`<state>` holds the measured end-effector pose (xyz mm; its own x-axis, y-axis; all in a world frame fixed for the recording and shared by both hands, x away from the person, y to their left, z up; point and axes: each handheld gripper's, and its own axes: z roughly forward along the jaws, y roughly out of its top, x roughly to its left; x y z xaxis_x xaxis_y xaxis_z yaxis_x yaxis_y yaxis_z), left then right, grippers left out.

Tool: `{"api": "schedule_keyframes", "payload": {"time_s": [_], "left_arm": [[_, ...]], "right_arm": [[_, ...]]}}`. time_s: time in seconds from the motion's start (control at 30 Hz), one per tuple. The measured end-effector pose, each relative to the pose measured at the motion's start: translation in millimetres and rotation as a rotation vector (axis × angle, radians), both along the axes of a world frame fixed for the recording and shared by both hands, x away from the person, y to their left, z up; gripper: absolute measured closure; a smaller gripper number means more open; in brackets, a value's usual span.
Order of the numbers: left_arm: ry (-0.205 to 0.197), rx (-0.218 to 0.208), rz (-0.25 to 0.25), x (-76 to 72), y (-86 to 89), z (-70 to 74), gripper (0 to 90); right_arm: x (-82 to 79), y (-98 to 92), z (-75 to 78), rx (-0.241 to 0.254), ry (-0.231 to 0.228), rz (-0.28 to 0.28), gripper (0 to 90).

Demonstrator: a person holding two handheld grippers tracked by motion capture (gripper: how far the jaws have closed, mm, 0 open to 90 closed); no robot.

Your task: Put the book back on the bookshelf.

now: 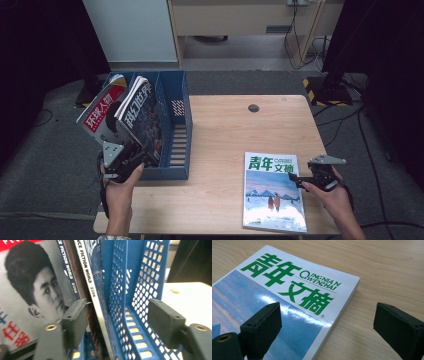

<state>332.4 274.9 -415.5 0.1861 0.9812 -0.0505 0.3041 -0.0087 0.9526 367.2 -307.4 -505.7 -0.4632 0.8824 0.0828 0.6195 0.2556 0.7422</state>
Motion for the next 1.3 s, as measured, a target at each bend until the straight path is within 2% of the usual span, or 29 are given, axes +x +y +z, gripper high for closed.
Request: {"api": "schedule_keyframes", "payload": {"time_s": [0.43,0.53,0.73,0.87,0.97,1.07,1.2,1.3], "left_arm": [[0.008,-0.029,-0.054,-1.5,-20.1,3.0,22.3],[0.005,-0.023,-0.078,-0.8,-25.0,3.7,20.4],[0.025,-0.014,-0.13,0.9,-36.3,1.8,18.8],[0.043,0.01,-0.167,2.2,-50.6,0.1,18.5],[0.058,-0.001,-0.208,2.9,-63.2,0.0,19.0],[0.055,0.046,-0.233,1.2,-76.7,0.7,19.1],[0.072,0.053,-0.26,1.6,-86.9,-2.3,18.8],[0.091,0.029,-0.268,2.9,-91.7,-8.4,19.0]], "right_arm": [[0.3,0.4,0.4,0.004,-0.003,0.003,7.7],[0.3,-0.3,0.6,0.005,-0.006,0.004,7.5],[0.4,-0.8,0.7,0.002,-0.006,0.004,6.2],[1.3,-0.4,0.6,0.005,-0.012,0.002,5.5],[1.2,-0.8,0.5,-0.001,-0.009,0.004,5.6],[0.4,-0.5,0.4,0.001,-0.008,0.013,5.7],[-0.1,-0.9,0.9,-0.004,-0.019,0.025,8.0],[-0.3,-0.9,0.9,-0.007,-0.02,0.025,9.3]]}}
